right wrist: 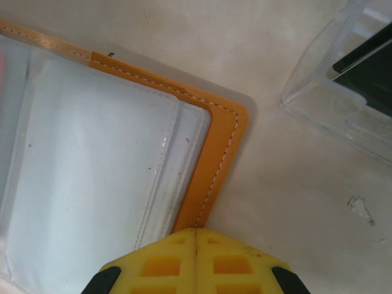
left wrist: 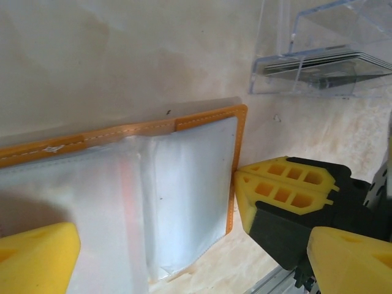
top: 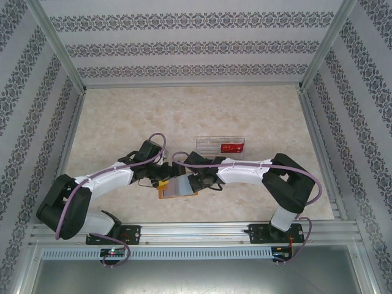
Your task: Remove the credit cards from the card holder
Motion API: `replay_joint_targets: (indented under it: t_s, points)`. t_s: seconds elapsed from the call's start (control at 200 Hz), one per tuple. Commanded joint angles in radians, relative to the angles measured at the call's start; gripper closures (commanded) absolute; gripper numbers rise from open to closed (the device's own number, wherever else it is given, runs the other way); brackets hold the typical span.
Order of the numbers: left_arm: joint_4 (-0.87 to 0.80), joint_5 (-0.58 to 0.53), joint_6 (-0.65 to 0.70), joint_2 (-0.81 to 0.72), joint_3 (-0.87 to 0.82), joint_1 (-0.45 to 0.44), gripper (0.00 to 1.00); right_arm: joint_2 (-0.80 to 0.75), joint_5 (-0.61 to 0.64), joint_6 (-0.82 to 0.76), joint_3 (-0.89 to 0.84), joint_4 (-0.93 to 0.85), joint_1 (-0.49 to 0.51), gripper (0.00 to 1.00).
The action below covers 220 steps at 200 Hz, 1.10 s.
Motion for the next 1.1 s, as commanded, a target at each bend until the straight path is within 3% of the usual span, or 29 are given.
replay_joint_targets:
  t_s: [0.0, 0.14, 0.23, 0.565, 0.939, 1.094]
  points:
    - [0.001, -0.026, -0.005, -0.005, 0.001, 0.005, 0.04, 0.032, -0.013, 0.010, -0.007, -0.014, 0.015, 0.96]
    - [-0.151, -0.205, 0.015, -0.064, 0.025, 0.008, 0.03, 0.026, -0.008, 0.013, -0.014, -0.014, 0.015, 0.96]
    - [-0.205, -0.252, 0.024, -0.054, 0.034, 0.014, 0.03, 0.031, -0.006, 0.012, -0.012, -0.013, 0.015, 0.96]
    - [-0.118, -0.167, 0.014, 0.011, 0.014, 0.013, 0.05, 0.035, -0.007, 0.011, -0.013, -0.014, 0.015, 0.96]
    - [-0.190, -0.227, 0.047, -0.061, 0.057, 0.012, 0.06, 0.041, -0.008, 0.013, -0.012, -0.011, 0.015, 0.96]
    - [-0.158, -0.186, 0.048, -0.054, 0.050, 0.012, 0.06, 0.044, -0.011, 0.012, -0.007, -0.012, 0.015, 0.96]
